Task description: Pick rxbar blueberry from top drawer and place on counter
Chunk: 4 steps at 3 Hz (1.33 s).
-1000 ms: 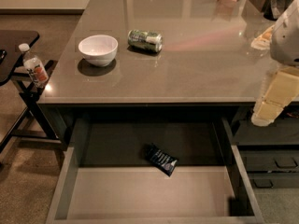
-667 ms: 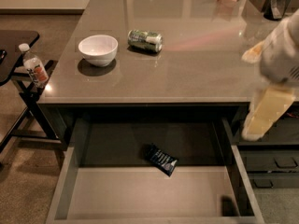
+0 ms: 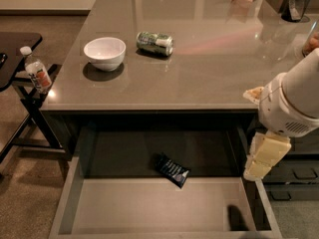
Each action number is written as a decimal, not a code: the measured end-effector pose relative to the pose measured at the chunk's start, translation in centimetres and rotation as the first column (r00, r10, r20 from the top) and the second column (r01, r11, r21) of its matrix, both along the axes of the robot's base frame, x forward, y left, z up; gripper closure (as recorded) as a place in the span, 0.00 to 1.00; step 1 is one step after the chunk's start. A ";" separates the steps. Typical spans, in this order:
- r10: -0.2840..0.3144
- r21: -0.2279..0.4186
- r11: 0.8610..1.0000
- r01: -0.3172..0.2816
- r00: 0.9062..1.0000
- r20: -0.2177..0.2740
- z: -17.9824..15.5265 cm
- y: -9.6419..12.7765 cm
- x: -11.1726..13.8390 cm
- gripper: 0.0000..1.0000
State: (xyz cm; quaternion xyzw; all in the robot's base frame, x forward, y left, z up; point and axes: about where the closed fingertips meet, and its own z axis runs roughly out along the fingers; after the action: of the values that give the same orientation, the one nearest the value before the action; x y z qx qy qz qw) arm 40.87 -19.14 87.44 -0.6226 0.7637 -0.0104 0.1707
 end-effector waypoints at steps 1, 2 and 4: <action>-0.003 0.030 1.000 0.004 0.999 -0.032 -1.6 0.5 -0.1 0.00; 0.022 0.133 0.991 -0.015 0.998 -0.051 -5.5 1.8 -0.7 0.00; 0.006 0.386 0.922 -0.029 0.998 0.062 -11.2 4.7 0.1 0.00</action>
Offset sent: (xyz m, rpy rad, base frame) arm -0.0080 0.0435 -0.1059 0.3321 0.0336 0.0503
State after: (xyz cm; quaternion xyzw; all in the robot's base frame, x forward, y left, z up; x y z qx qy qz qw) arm 40.93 -14.48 76.19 -0.5829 0.7397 0.1231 0.3130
